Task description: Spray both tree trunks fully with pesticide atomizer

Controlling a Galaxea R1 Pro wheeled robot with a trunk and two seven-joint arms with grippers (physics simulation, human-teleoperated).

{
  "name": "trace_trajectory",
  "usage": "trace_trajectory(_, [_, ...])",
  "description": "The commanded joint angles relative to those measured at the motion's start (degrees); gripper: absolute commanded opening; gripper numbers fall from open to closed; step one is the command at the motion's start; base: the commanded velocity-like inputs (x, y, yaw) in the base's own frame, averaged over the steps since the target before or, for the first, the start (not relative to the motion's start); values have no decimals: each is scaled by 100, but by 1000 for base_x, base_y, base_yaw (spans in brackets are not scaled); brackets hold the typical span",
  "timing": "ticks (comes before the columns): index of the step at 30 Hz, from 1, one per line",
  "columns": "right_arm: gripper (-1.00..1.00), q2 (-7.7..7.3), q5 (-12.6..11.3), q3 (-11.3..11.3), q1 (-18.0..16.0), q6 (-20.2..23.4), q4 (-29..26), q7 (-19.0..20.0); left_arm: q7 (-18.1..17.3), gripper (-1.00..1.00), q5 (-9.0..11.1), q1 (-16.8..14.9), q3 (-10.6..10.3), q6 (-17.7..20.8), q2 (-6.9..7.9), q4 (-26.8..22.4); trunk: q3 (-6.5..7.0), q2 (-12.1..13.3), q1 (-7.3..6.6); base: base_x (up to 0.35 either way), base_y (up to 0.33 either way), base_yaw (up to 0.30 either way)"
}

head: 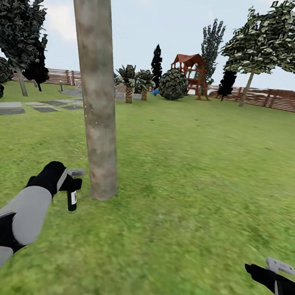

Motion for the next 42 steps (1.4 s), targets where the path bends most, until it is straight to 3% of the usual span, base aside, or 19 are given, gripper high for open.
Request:
trace_trajectory(1, [100,3,62,-16,-6,17,-11,49,-49,-100,-56,-114,39,21,13,-4,-7,-2,-1,0,0,-34])
trace_trajectory(5, [100,3,63,-16,-6,17,-14,45,-50,-100,-62,-460,38,47,64,-2,-7,-2,-1,0,0,-11])
trace_trajectory(9, [100,1,63,-16,-6,19,-7,41,-50,-100,-65,-741,38,448,89,-3,-7,-2,-1,0,0,0])
trace_trajectory(20, [100,0,60,-16,-4,17,-6,36,-50,-100,-65,-784,-150,426,68,28,-7,-2,-1,31,0,0])
trace_trajectory(26, [100,1,63,-16,-5,17,-6,36,-50,-100,-69,-784,-149,423,63,42,-7,-2,-1,251,0,0])
trace_trajectory(37, [100,3,63,-16,-5,18,-7,36,-85,-100,-59,-791,-155,427,42,14,-7,-2,-1,17,0,0])
trace_trajectory(42, [100,0,63,-16,-6,18,-6,36,-134,-100,-56,-1047,-155,448,-24,-1,-7,-2,-1,0,0,0])
